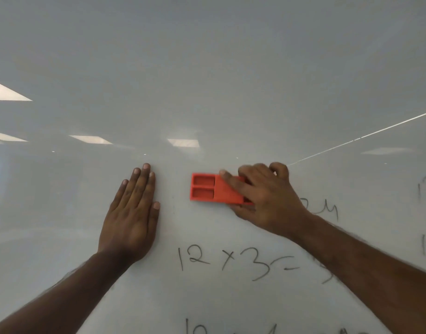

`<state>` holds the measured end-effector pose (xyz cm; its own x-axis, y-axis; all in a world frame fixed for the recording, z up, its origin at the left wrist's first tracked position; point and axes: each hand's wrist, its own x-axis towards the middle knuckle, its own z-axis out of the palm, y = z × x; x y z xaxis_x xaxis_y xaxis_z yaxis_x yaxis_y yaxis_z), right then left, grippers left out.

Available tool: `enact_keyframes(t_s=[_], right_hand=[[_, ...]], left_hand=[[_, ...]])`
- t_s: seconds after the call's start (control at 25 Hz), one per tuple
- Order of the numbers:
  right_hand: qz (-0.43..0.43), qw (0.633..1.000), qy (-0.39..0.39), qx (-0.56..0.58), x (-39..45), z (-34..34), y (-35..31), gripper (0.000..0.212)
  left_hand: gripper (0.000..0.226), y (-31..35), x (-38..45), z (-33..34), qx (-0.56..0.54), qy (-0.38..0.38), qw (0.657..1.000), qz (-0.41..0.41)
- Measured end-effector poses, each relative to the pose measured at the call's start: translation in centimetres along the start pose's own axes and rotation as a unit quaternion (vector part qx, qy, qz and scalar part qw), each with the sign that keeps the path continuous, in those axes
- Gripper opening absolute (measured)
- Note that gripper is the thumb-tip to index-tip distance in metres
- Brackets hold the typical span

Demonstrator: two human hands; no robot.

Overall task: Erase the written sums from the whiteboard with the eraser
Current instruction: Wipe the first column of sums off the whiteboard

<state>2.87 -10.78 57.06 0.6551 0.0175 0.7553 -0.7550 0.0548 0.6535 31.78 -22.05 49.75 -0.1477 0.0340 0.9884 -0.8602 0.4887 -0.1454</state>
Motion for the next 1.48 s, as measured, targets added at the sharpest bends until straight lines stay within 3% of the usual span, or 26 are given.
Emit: enact_keyframes(t_s=[0.08,0.16,0.28,0.4,0.48,0.64,0.72,0.88,1.0,1.16,1.32,1.4,1.48], right_hand=[[0.072,0.997,0.007,0.001,1.3,0.3,-1.0,0.061],[0.090,0.995,0.000,0.032,1.4,0.7,-3.0,0.063],[-0.018,0.997,-0.032,0.065,-1.6,0.3,-4.5,0.062],[-0.110,0.993,-0.042,0.022,-3.7,-0.8,-2.4,0.062],[-0.064,0.998,-0.020,-0.008,-3.0,-0.8,-1.0,0.062],[0.117,0.993,0.017,0.004,2.2,0.5,-2.4,0.062],[0.130,0.990,0.019,0.042,3.5,1.3,-4.8,0.064],[-0.017,0.997,-0.014,0.078,0.4,1.2,-6.8,0.062],[-0.118,0.991,-0.037,0.047,-1.5,0.2,-3.3,0.062],[0.003,1.000,-0.017,-0.006,-1.3,-1.2,2.8,0.063],[0.130,0.991,0.012,-0.005,-1.1,-0.8,1.7,0.063],[0.108,0.994,0.001,0.021,-2.8,-1.0,0.2,0.063],[0.030,0.999,-0.027,0.025,-5.6,-2.0,-0.2,0.060]], left_hand=[[0.060,0.0,-0.1,0.2,-0.004,0.002,1.000,-0.001],[0.060,-0.1,-0.1,0.2,-0.006,0.005,1.000,0.006],[0.061,-0.5,-0.2,0.0,0.000,-0.004,1.000,0.017],[0.061,-0.4,-0.3,-0.1,0.002,-0.003,1.000,0.004],[0.060,-0.1,-0.4,0.1,0.001,-0.002,1.000,-0.001],[0.060,0.0,-0.4,0.2,-0.004,0.003,1.000,-0.001],[0.059,-0.2,-0.4,0.1,-0.006,0.006,1.000,0.002],[0.058,-0.4,-0.5,0.0,-0.011,0.002,1.000,0.012],[0.058,-0.3,-0.4,-0.1,-0.007,0.002,1.000,0.005],[0.058,-0.2,-0.4,0.0,-0.007,0.000,1.000,0.002],[0.059,-0.3,-0.4,-0.1,-0.009,-0.007,1.000,-0.002],[0.060,-0.3,-0.4,-0.2,-0.010,-0.015,1.000,-0.003],[0.061,-0.3,-0.5,-0.2,-0.010,-0.019,1.000,-0.004]])
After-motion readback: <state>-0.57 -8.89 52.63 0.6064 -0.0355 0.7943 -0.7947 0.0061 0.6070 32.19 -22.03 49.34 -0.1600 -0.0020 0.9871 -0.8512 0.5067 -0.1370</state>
